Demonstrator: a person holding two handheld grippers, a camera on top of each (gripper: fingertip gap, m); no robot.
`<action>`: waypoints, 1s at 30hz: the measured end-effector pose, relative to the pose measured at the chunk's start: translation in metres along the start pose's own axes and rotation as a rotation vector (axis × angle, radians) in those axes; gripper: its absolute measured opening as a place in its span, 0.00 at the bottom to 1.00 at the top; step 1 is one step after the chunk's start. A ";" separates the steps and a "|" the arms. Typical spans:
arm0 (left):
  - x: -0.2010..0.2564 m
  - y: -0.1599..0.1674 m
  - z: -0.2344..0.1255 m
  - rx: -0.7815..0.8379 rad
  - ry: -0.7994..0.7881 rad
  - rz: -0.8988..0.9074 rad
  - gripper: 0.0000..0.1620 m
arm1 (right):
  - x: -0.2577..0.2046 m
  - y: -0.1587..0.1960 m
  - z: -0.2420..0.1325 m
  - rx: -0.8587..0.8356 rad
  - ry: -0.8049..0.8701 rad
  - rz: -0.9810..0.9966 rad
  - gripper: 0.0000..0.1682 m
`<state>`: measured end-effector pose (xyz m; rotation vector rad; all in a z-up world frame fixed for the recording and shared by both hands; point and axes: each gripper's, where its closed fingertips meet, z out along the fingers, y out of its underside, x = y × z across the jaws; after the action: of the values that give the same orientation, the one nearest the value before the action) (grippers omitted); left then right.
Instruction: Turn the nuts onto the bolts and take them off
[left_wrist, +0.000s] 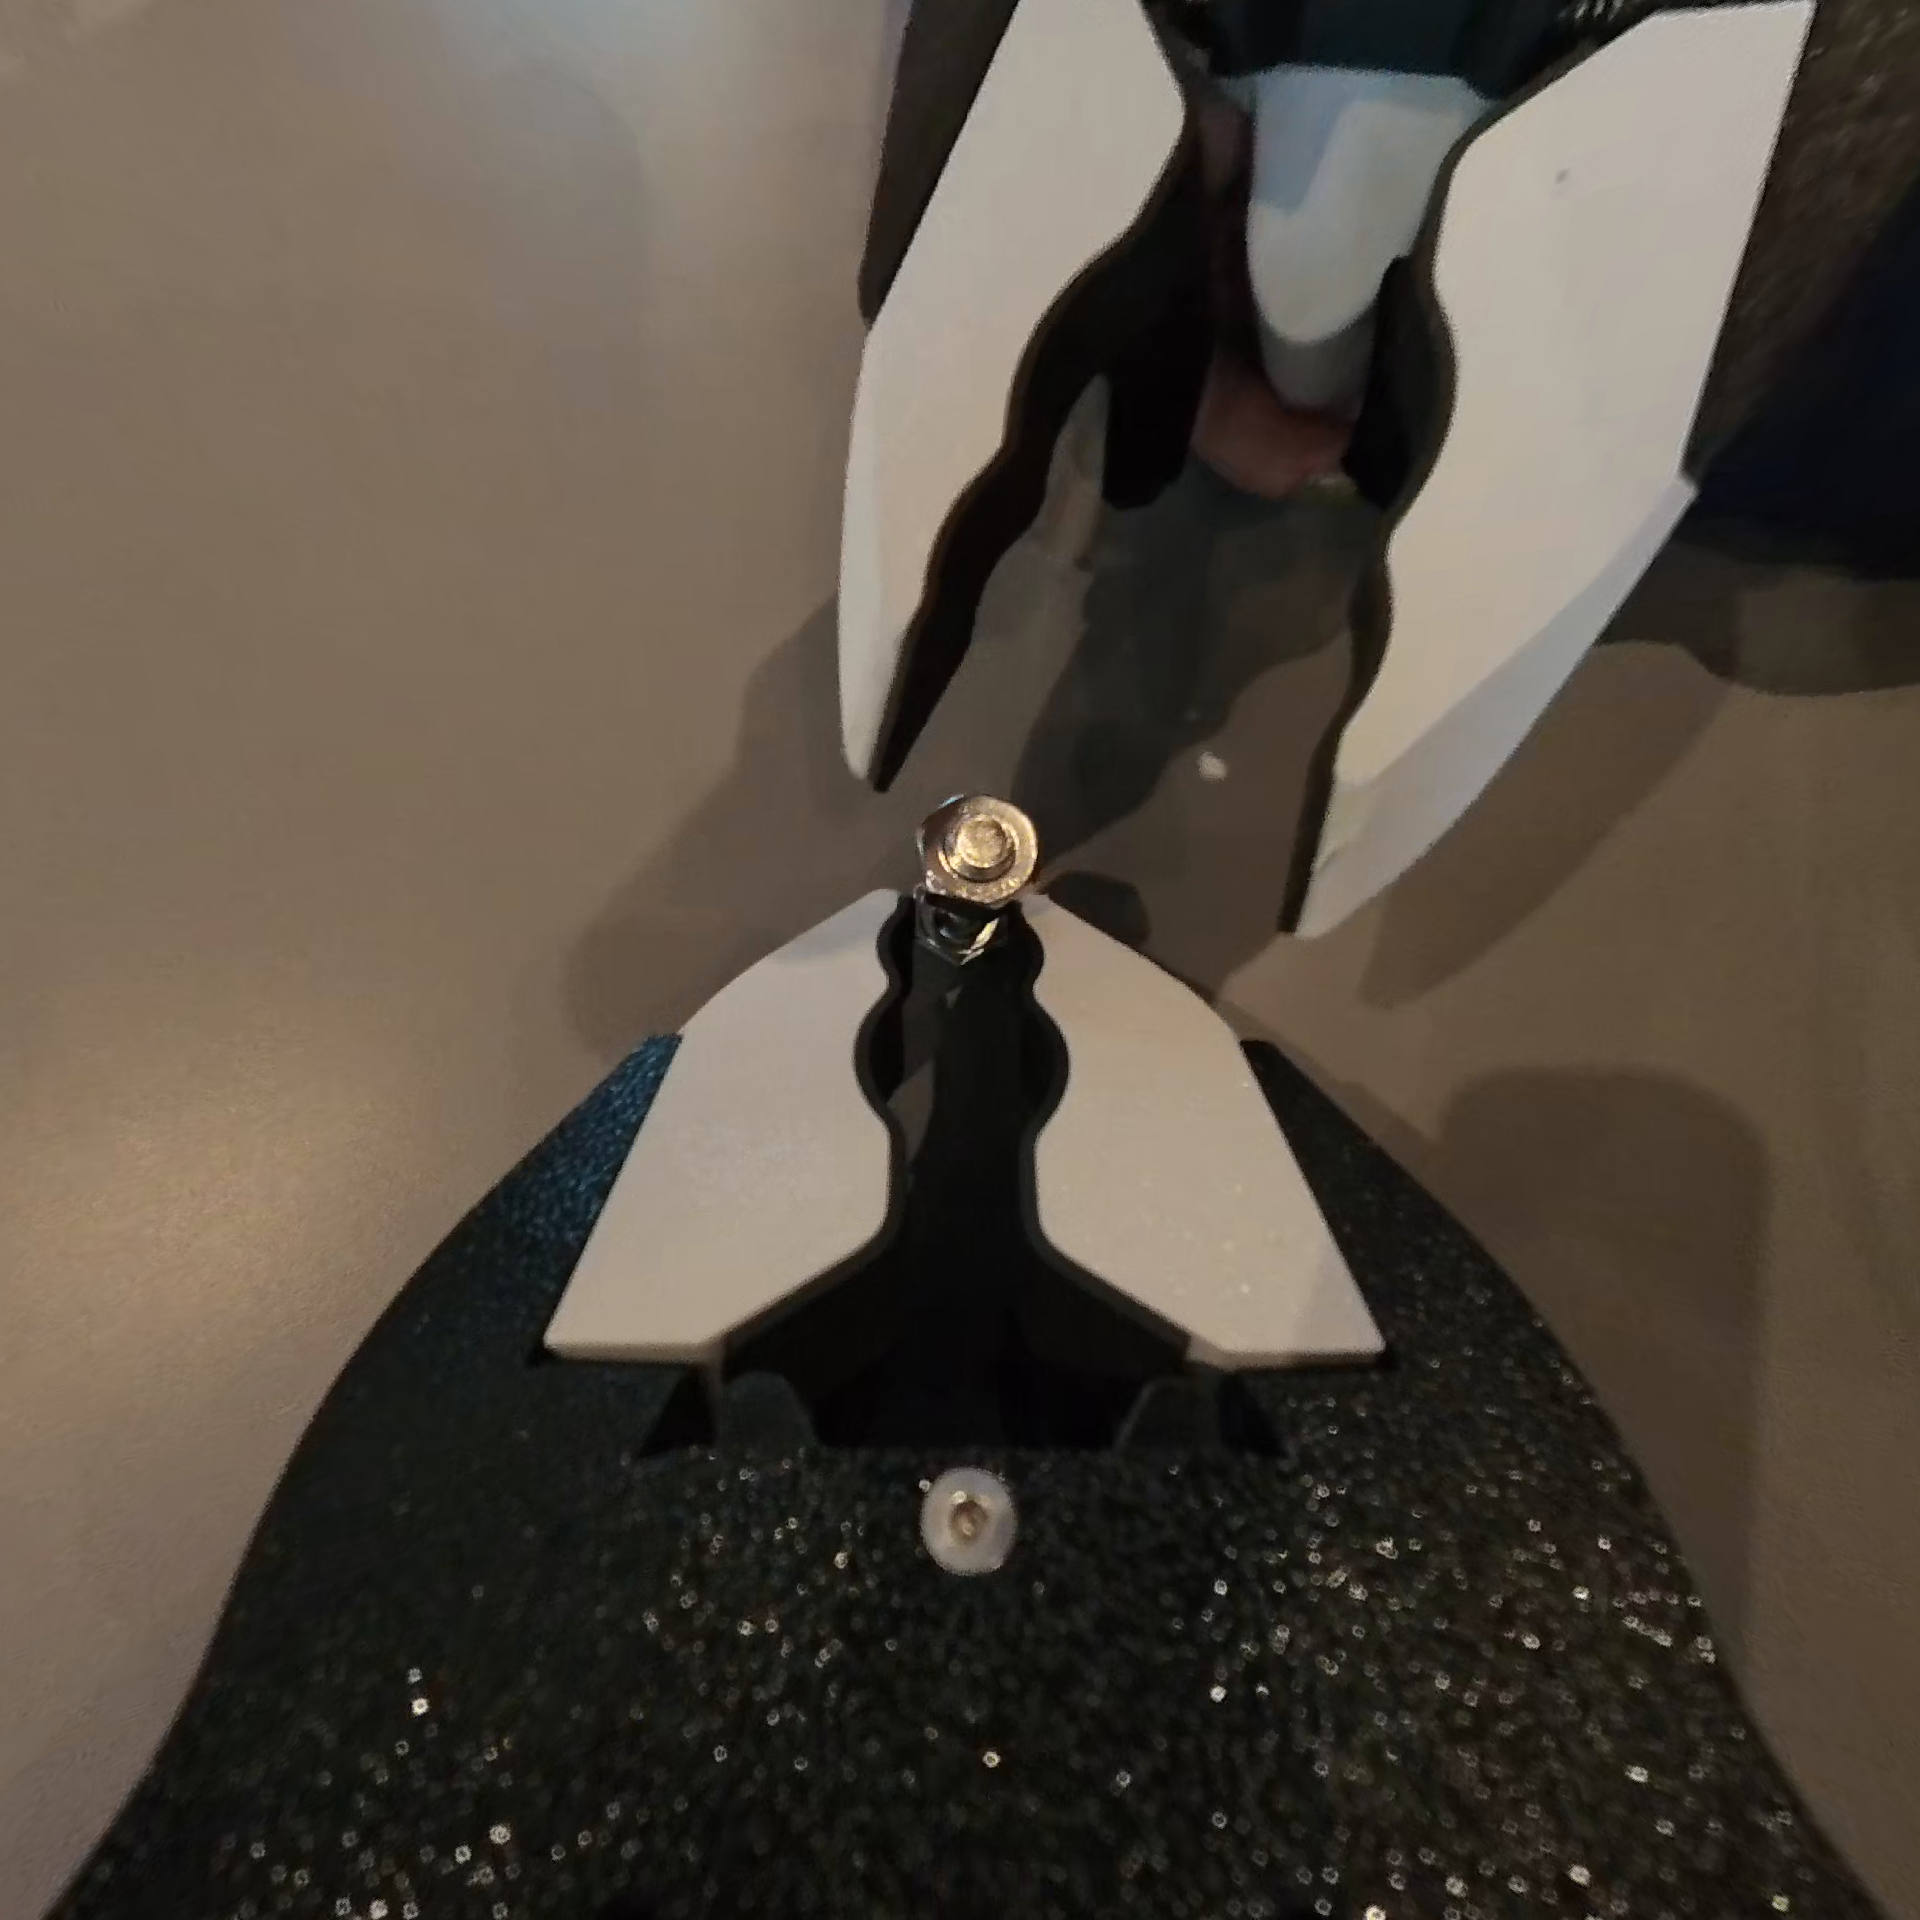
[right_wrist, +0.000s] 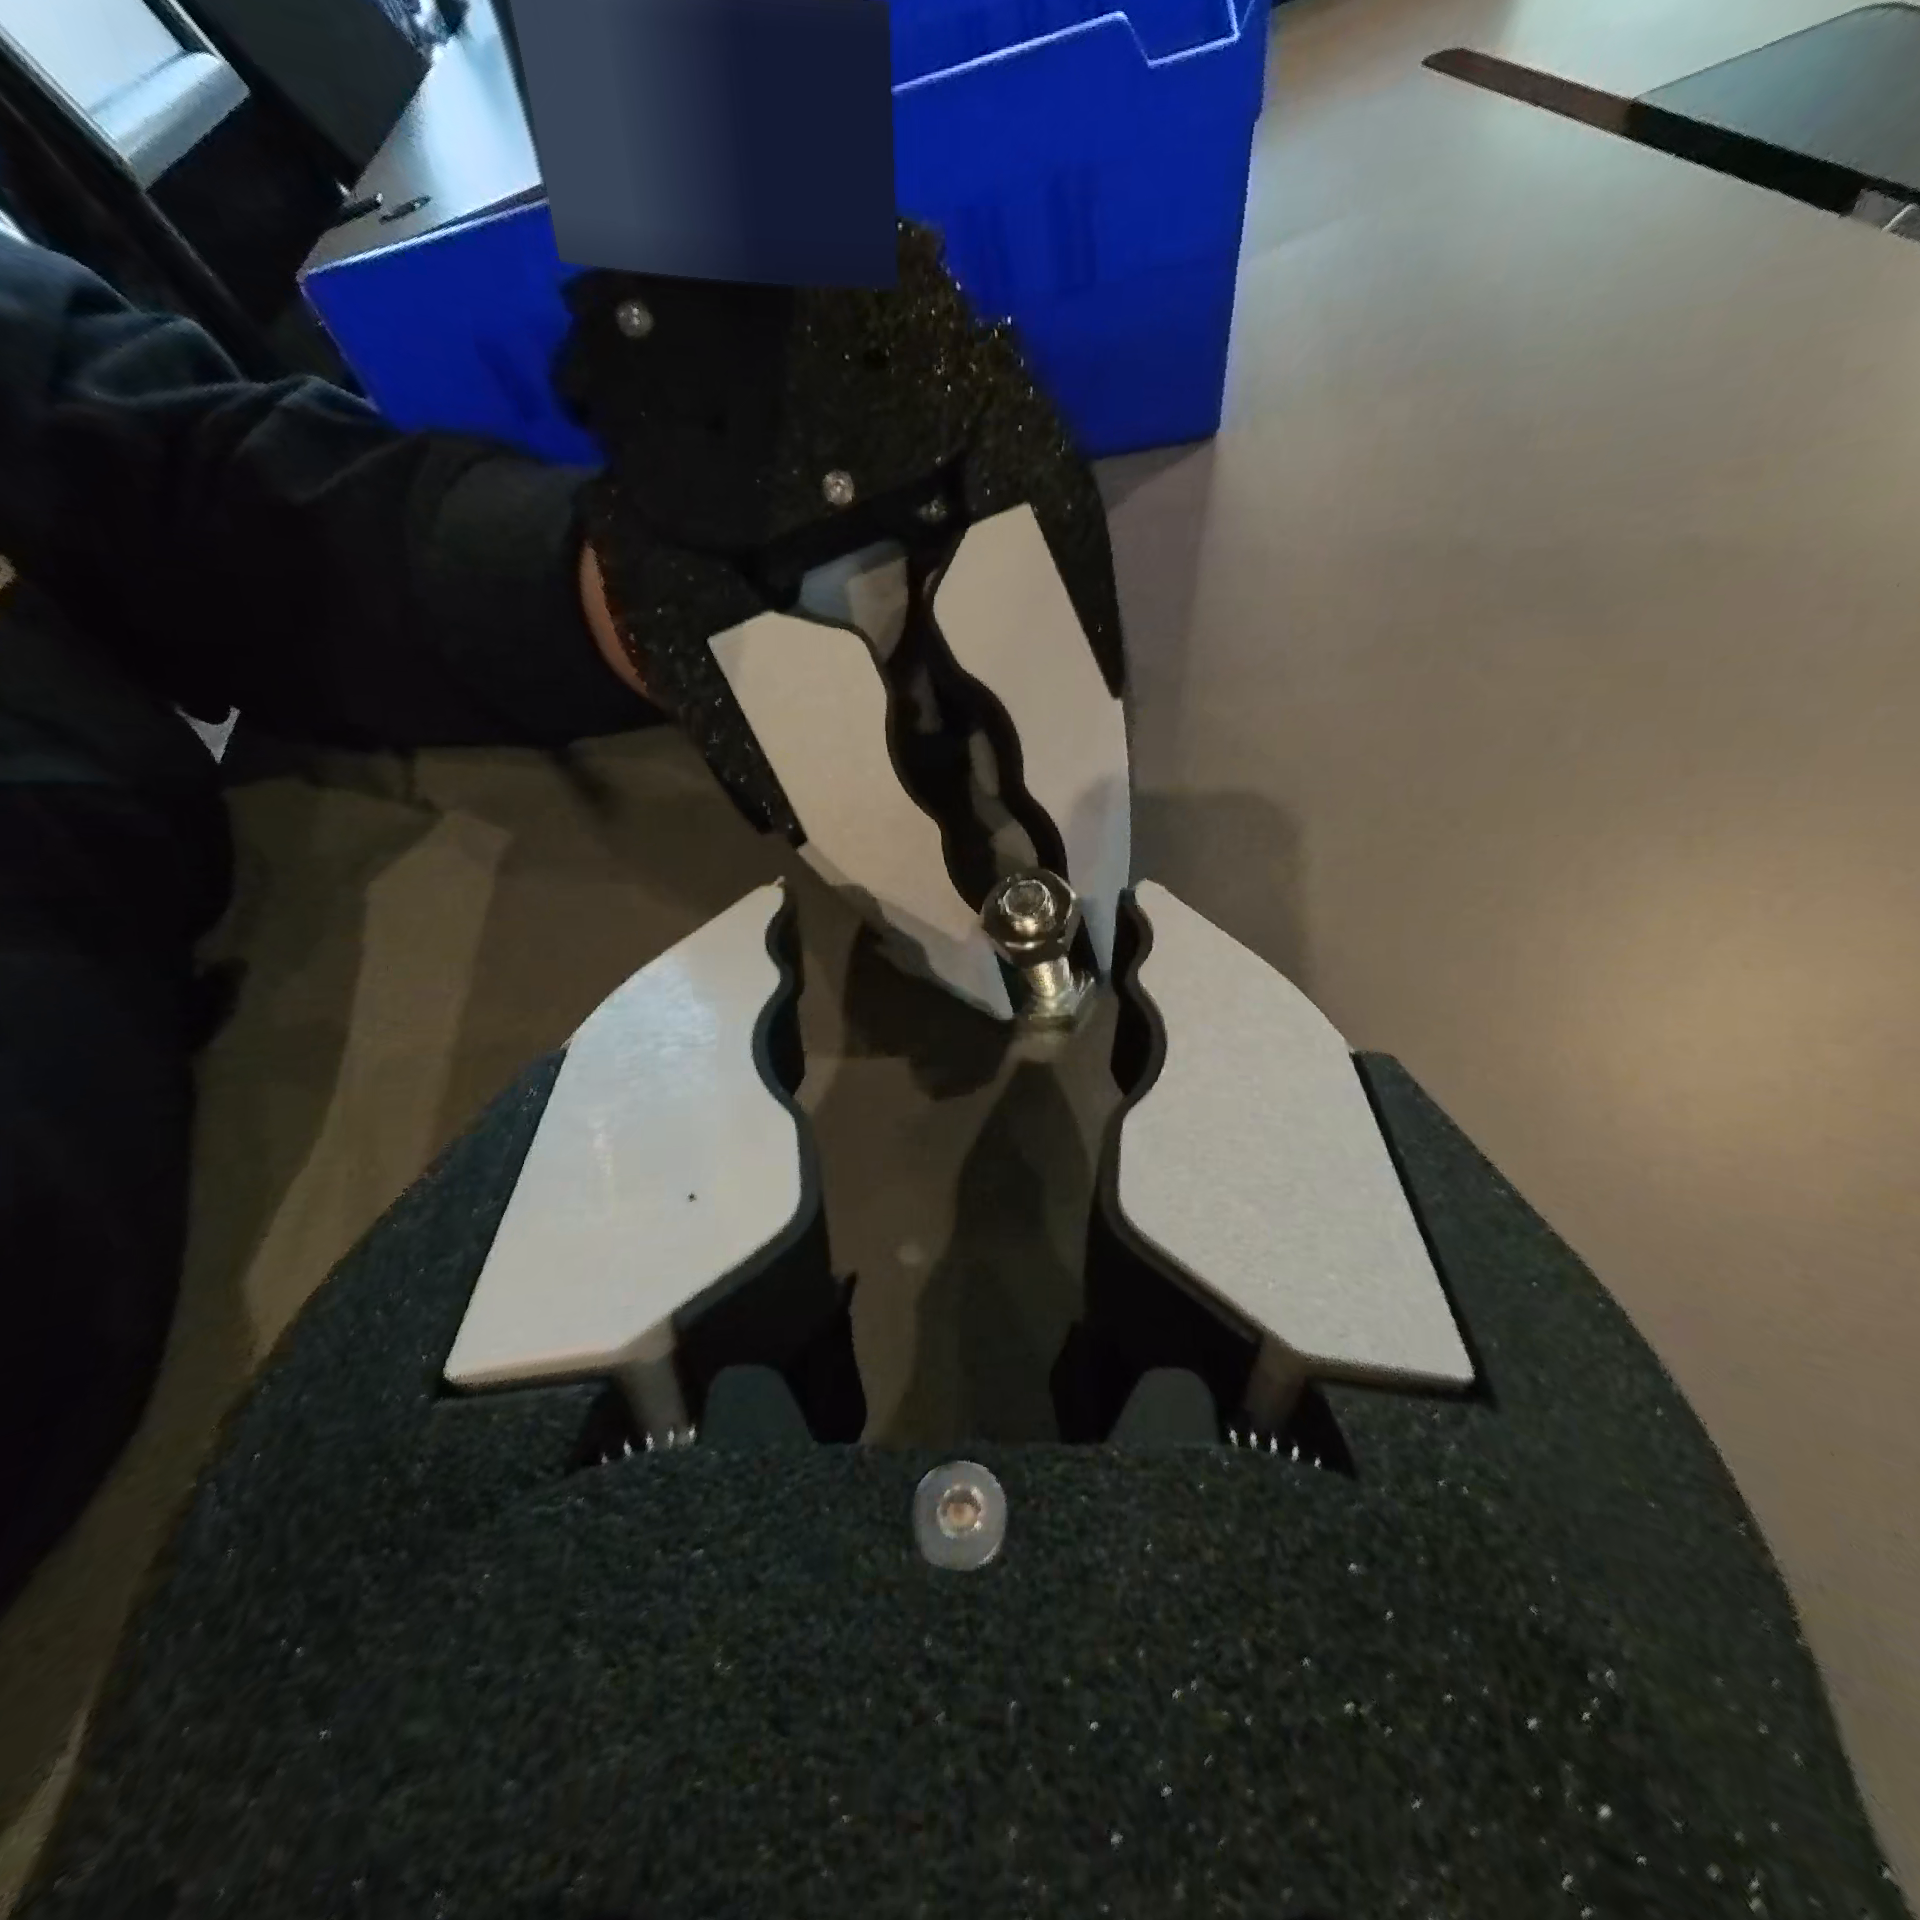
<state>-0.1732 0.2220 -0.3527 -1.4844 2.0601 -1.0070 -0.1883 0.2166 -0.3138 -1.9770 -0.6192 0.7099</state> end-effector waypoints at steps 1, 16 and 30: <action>0.000 0.000 0.000 0.000 0.001 -0.001 0.10 | 0.000 -0.001 0.002 0.001 -0.002 0.000 0.34; 0.000 0.000 0.000 0.000 0.003 -0.003 0.10 | -0.029 0.018 -0.010 -0.064 -0.089 -0.079 0.31; 0.000 0.000 0.000 0.000 -0.002 0.003 0.10 | -0.003 -0.008 0.003 0.046 0.010 -0.005 0.38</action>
<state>-0.1731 0.2220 -0.3528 -1.4812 2.0602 -1.0034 -0.1935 0.2205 -0.3078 -1.9348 -0.5970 0.7050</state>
